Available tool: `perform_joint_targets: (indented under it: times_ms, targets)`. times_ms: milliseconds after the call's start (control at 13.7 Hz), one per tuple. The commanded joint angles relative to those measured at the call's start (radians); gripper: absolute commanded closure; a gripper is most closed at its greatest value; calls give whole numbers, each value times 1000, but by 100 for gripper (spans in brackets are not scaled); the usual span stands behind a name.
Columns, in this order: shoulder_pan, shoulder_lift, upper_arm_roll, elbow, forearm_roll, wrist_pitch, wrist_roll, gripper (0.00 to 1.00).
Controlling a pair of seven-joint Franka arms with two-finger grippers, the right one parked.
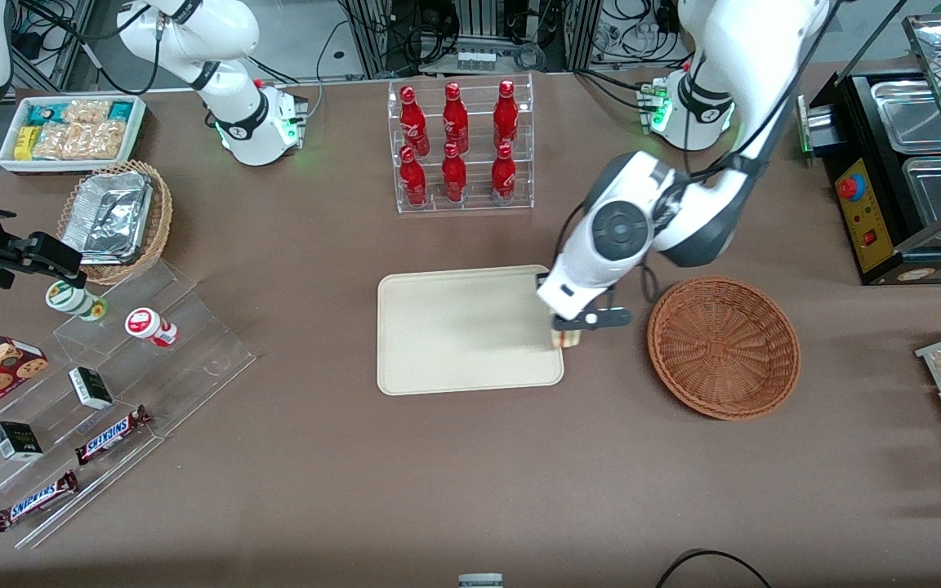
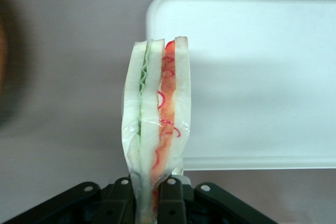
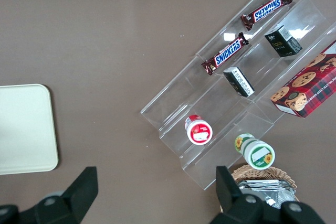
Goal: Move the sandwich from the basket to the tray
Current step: 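Lift the sandwich and carry it with the left gripper over the cream tray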
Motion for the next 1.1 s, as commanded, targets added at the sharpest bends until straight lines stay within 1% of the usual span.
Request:
perform_joint_targets:
  times_ms: [0, 146, 512, 732, 1024]
  targets:
    - [-78, 139, 3, 174, 77, -26, -107, 100]
    - [-130, 206, 6, 239, 110, -24, -147, 100]
    - [-224, 343, 23, 404, 117, -20, -218, 100]
    - [-304, 401, 95, 489, 116, -18, -239, 100]
    - [-322, 437, 102, 538, 116, -18, -259, 100]
